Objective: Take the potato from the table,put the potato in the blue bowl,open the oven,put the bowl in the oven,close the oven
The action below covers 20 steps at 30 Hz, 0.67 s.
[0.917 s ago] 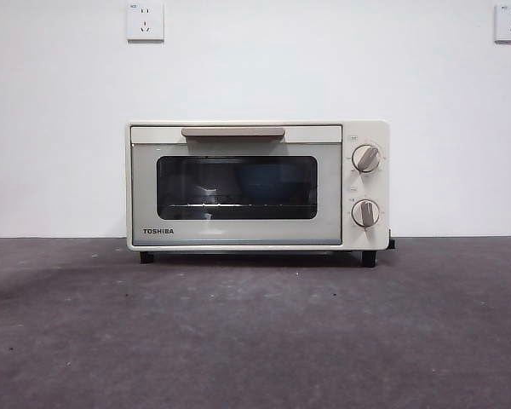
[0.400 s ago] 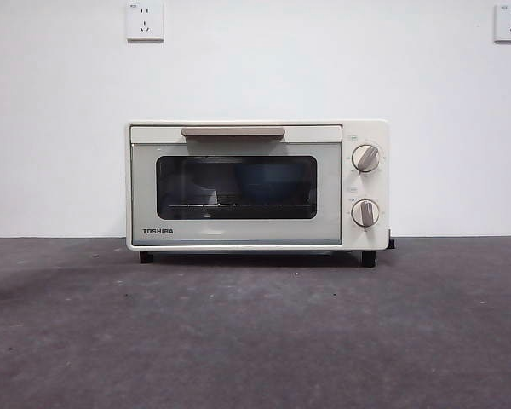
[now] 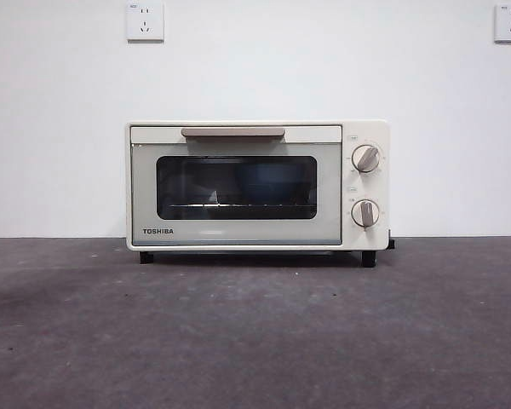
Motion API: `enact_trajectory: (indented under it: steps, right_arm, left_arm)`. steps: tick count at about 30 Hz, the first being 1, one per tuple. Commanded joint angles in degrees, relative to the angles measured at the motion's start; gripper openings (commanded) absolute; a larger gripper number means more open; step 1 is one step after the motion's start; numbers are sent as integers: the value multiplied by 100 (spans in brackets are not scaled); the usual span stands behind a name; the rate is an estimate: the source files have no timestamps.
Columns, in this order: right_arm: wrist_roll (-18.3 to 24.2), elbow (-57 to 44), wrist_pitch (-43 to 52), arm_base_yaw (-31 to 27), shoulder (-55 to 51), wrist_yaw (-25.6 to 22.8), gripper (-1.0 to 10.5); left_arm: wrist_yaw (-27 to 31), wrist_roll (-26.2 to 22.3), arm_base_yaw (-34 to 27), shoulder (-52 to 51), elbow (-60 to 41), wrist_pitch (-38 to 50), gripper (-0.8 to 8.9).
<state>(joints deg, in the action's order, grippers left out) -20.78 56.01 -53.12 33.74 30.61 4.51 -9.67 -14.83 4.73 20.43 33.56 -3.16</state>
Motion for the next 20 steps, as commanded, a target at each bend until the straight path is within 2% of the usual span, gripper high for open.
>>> enact_trajectory:
  steps: [1,7,10,15,20]
  right_arm:
    - [-9,-48,20,4,-7,-9,0]
    - [-9,-48,20,4,-7,-26,0]
    - [-9,-48,17,4,-7,-28,0]
    - [-7,-48,17,4,-7,-120,0]
    - [-7,-46,-11,4,-7,-299,0]
  left_arm:
    - [614,328,-120,-463,-741,212,-4]
    - [1117,787,-459,-1154,-1834,238,-4]
    - [1097,885,-573,-1421,-2363,245,-4]
    - [1119,1320,-581,-1958,-3246,254,-4]
    - [1141,1445,-579,-2020,-3311,-579,-4]
